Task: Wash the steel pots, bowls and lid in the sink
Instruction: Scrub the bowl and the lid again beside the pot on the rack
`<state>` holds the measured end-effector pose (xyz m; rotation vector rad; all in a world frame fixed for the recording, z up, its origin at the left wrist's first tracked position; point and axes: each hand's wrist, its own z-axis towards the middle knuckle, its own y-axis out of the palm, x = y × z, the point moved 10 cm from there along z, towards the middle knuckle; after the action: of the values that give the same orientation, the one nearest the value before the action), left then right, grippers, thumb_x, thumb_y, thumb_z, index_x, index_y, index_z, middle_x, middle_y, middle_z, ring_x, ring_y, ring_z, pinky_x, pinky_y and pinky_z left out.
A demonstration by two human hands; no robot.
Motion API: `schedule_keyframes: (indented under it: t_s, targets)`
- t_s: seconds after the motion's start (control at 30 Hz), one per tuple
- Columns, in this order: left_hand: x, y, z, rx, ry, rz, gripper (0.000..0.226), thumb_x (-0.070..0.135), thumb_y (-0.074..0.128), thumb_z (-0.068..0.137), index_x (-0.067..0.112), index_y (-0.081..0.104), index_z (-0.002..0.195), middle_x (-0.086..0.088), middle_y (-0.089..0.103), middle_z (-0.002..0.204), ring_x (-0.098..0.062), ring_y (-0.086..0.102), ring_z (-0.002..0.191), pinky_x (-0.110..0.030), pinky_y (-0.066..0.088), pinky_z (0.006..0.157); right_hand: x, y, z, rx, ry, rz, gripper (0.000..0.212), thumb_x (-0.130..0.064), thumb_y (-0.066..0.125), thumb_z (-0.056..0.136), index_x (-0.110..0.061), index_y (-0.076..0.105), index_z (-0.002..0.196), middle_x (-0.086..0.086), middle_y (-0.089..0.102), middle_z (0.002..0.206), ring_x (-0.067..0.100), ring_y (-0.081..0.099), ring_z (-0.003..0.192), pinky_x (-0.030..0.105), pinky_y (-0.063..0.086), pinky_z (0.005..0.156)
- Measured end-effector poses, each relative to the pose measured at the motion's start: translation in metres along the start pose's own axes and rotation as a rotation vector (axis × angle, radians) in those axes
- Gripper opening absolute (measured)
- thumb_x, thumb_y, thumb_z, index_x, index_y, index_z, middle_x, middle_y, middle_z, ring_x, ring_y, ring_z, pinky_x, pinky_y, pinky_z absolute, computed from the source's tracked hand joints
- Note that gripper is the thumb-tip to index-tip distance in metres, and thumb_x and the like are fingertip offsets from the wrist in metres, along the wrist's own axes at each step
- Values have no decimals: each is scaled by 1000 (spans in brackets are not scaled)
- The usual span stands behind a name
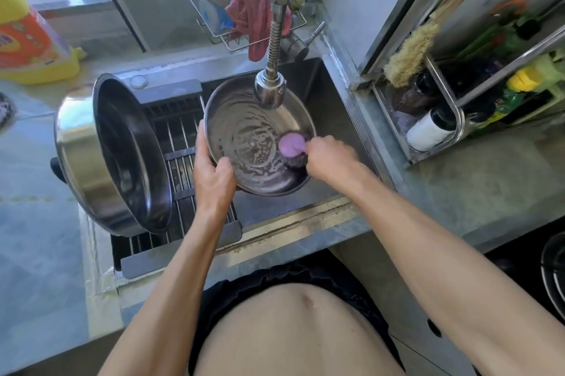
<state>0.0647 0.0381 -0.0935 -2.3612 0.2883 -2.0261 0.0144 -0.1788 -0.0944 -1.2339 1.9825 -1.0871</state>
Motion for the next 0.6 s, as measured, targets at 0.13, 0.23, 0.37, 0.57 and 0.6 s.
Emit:
schedule_keyframes:
  t_s: [0.13, 0.23, 0.37, 0.57, 0.6]
  targets:
    - [-11, -1, -5, 44, -20, 53, 75, -1, 46, 96, 30, 25, 162, 14, 35, 162, -1, 34, 147, -39, 32, 124, -25, 34, -12, -284, -133, 75, 24, -10, 43, 96, -9, 66, 105, 13, 63, 91, 27, 55, 69, 24, 40, 55]
    - [-16, 1, -11, 14, -8, 121, 74, 5, 46, 99, 35, 21, 162, 14, 33, 163, -1, 36, 145, -32, 33, 122, -27, 36, -18, -377, -199, 180, 29, -11, 44, 98, -16, 69, 110, 7, 56, 70, 21, 43, 52, 23, 34, 44]
    - [-15, -1, -9, -6, 4, 131, 73, 2, 44, 101, 33, 20, 163, 18, 37, 155, 2, 40, 138, -28, 36, 119, -54, 34, -33, -357, -373, 337, 34, -14, 50, 99, -30, 65, 125, -8, 61, 79, 8, 53, 66, 24, 40, 56]
    - [2, 5, -13, -86, 52, 109, 76, -7, 45, 97, 24, 23, 163, 25, 41, 148, 19, 41, 130, -10, 38, 109, 6, 6, -4, -51, 46, -65, 36, -12, 49, 95, -13, 57, 129, 12, 62, 122, 34, 62, 109, 35, 41, 75]
    - [5, 10, -14, -100, 62, 111, 78, -8, 46, 95, 25, 25, 163, 23, 44, 147, 15, 44, 131, -13, 40, 109, 3, -3, 0, 29, 42, -72, 38, -9, 47, 95, -13, 56, 131, 14, 63, 122, 35, 62, 109, 36, 42, 75]
